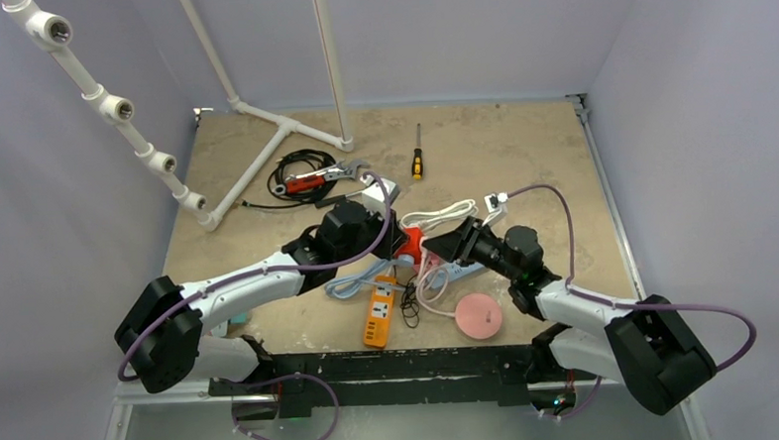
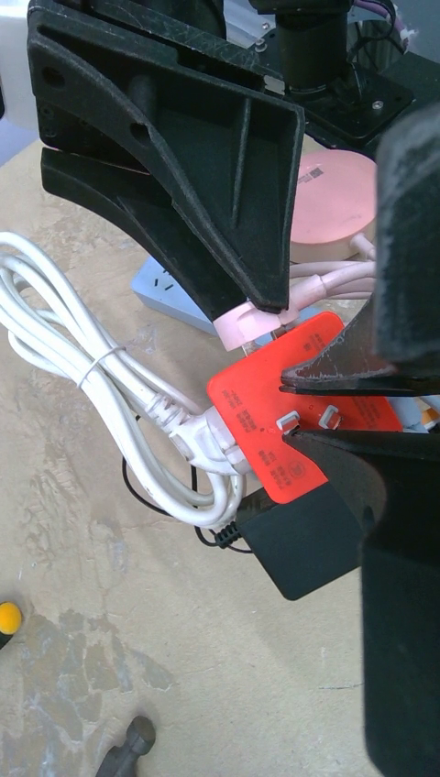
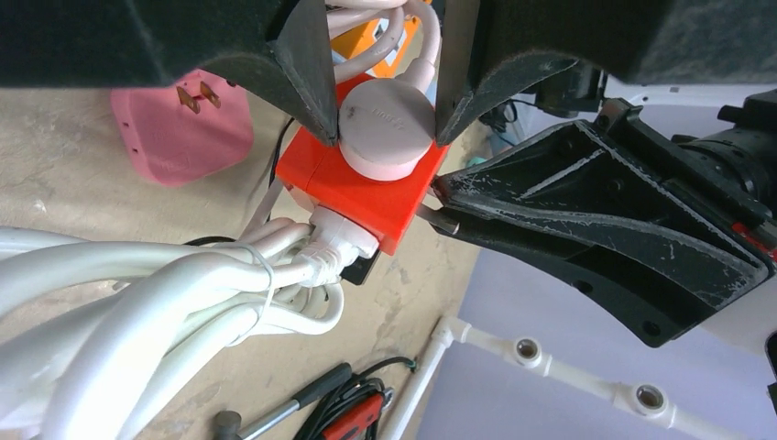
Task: Pull the plug off the socket
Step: Remove the plug from the socket.
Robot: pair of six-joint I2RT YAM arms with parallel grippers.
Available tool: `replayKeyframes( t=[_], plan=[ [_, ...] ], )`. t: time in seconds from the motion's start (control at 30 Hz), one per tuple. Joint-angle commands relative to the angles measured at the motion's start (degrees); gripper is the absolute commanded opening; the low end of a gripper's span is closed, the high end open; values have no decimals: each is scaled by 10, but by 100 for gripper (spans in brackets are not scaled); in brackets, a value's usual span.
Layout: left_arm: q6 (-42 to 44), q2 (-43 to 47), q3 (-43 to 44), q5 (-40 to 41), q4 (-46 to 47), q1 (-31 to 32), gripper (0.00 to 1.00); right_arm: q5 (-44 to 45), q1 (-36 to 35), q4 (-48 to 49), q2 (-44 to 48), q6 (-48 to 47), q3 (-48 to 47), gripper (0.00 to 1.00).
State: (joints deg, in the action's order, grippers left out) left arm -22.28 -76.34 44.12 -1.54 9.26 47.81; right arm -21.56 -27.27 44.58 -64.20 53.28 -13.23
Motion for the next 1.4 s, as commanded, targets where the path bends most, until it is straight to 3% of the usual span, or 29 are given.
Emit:
replayKeyframes(
  t=[0.0,0.33,0.57,0.87,1.2,1.37],
  plan=[
    [26,23,0,45,37,4,0,-17,5,66,17,43,10,46],
    [22,15,1,45,38,17,0,-17,-3,83,-9,50,35,62],
    [24,18,0,47,39,18,0,-7,-4,105,-54,53,29,64],
    [25,14,2,44,38,19,0,-5,-28,133,-99,60,1,62],
    [28,13,4,39,37,21,0,-2,-29,170,-123,73,0,50],
    [27,14,4,39,36,21,0,-7,-29,179,-123,77,3,51]
  ],
)
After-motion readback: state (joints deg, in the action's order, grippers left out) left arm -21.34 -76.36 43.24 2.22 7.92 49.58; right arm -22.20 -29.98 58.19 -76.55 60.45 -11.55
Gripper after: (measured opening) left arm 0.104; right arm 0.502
